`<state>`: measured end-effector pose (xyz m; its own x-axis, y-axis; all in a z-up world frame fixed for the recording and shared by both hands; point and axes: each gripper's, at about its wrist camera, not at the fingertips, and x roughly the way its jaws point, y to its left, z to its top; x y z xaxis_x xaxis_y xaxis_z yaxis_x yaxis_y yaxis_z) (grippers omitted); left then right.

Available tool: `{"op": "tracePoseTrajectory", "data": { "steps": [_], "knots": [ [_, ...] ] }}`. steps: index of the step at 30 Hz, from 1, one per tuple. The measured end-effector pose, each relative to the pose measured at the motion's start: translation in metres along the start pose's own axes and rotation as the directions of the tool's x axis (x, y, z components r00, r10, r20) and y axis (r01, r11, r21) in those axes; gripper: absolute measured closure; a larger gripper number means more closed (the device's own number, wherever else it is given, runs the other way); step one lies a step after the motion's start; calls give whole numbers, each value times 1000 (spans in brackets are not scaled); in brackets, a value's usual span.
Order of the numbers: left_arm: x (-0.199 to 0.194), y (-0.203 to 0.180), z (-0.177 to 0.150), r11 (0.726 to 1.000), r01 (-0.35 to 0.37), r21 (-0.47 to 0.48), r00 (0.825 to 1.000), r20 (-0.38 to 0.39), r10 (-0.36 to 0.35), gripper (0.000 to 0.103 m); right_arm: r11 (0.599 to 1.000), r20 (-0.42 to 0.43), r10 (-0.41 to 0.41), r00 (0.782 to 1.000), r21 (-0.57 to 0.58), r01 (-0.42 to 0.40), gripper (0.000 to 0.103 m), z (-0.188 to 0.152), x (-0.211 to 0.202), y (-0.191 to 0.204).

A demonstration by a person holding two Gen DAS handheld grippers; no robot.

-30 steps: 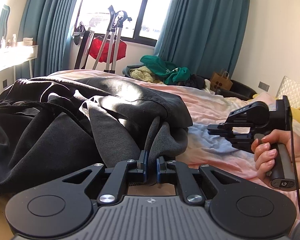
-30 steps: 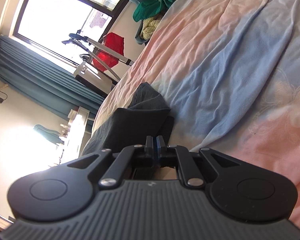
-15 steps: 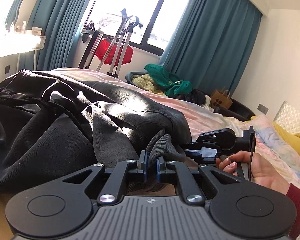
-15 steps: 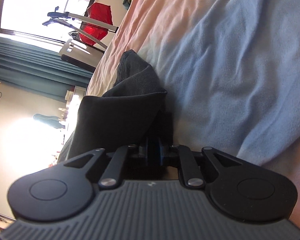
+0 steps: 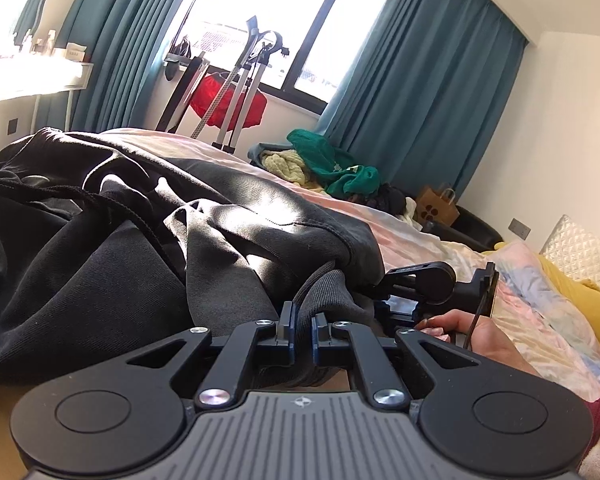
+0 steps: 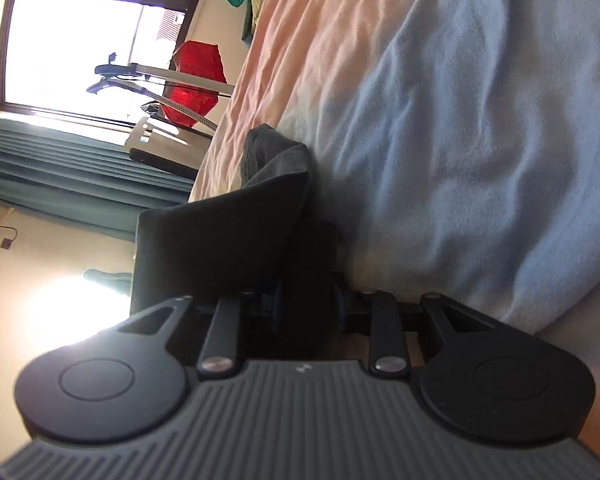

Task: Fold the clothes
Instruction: 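Pull the held fabric with the left gripper, then open it and release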

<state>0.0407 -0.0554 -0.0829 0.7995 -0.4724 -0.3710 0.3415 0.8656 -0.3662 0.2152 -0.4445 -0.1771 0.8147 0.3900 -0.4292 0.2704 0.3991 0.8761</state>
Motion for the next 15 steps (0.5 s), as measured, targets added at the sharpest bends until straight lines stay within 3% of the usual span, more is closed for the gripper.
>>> {"op": "tracePoseTrajectory", "data": {
  "steps": [6, 8, 11, 13, 15],
  "knots": [
    [-2, -6, 1, 998, 55, 34, 998, 10, -55, 95, 985, 197, -26, 980, -164, 59, 92, 6, -53, 41],
    [2, -14, -1, 994, 78, 78, 997, -8, -77, 86, 983, 263, -17, 965, -171, 64, 92, 15, -84, 48],
    [1, -24, -5, 987, 85, 137, 996, 4, -86, 62, 984, 365, -29, 931, -151, 90, 92, 35, -133, 46],
    [-2, -30, -7, 982, 79, 173, 996, 27, -84, 60, 986, 431, -48, 901, -122, 111, 92, 50, -166, 38],
    [-6, -29, -8, 987, 77, 141, 996, 23, -81, 56, 990, 482, -68, 874, -74, 118, 92, 65, -198, 22]
  ]
}}
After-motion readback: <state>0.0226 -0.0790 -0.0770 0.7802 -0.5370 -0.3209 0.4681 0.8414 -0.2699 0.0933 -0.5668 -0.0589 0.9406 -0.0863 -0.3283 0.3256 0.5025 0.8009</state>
